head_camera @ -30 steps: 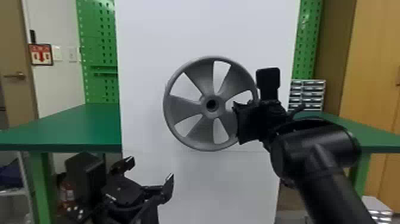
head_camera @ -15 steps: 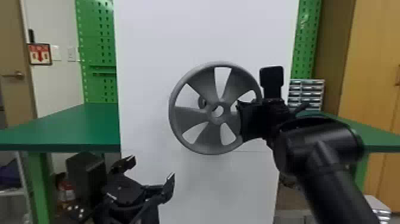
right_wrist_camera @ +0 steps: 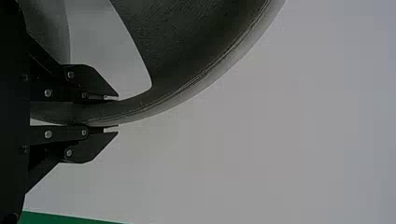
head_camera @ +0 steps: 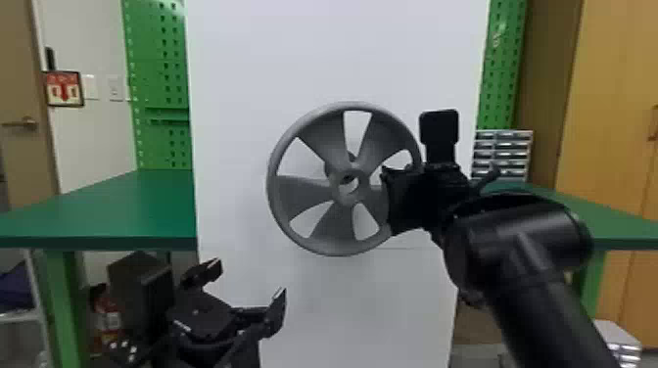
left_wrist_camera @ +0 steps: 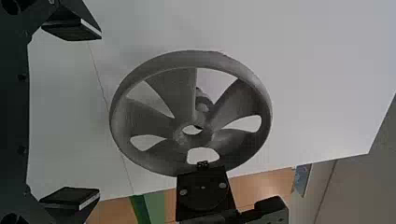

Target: Hold the wheel and insert it

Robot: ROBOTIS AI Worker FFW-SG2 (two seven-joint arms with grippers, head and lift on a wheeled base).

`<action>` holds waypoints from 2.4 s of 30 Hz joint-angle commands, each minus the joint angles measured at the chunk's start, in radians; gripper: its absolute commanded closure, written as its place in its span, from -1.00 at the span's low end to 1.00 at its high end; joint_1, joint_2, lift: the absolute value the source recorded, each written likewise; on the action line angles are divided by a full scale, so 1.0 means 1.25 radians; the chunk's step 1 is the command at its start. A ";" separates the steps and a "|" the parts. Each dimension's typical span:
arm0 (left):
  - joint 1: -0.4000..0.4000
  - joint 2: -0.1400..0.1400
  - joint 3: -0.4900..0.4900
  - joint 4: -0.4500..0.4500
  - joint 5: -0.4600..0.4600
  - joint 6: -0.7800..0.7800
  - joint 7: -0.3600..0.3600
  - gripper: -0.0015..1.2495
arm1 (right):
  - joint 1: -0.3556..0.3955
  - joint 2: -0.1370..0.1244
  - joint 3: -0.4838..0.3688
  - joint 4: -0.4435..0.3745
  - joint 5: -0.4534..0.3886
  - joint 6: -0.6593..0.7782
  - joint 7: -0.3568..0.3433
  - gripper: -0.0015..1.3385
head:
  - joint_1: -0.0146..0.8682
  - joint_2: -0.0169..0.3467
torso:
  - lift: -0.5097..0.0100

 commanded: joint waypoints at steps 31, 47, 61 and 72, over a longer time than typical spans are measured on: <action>-0.002 0.004 -0.007 0.001 -0.005 0.001 0.000 -0.84 | 0.011 0.002 -0.052 -0.056 -0.089 0.034 -0.012 0.76 | -0.49 -0.86 | -0.74; -0.008 0.006 -0.015 0.009 -0.005 0.001 0.000 -0.84 | -0.011 0.002 -0.040 -0.053 -0.096 0.075 -0.037 0.76 | -0.49 -0.86 | -0.74; -0.019 0.012 -0.024 0.016 -0.002 0.000 0.000 -0.84 | -0.026 0.002 -0.025 -0.017 -0.100 0.076 -0.039 0.76 | -0.49 -0.86 | -0.74; -0.029 0.016 -0.033 0.021 0.002 -0.001 0.000 -0.84 | -0.041 0.002 -0.018 0.019 -0.097 0.047 -0.039 0.76 | -0.49 -0.86 | -0.74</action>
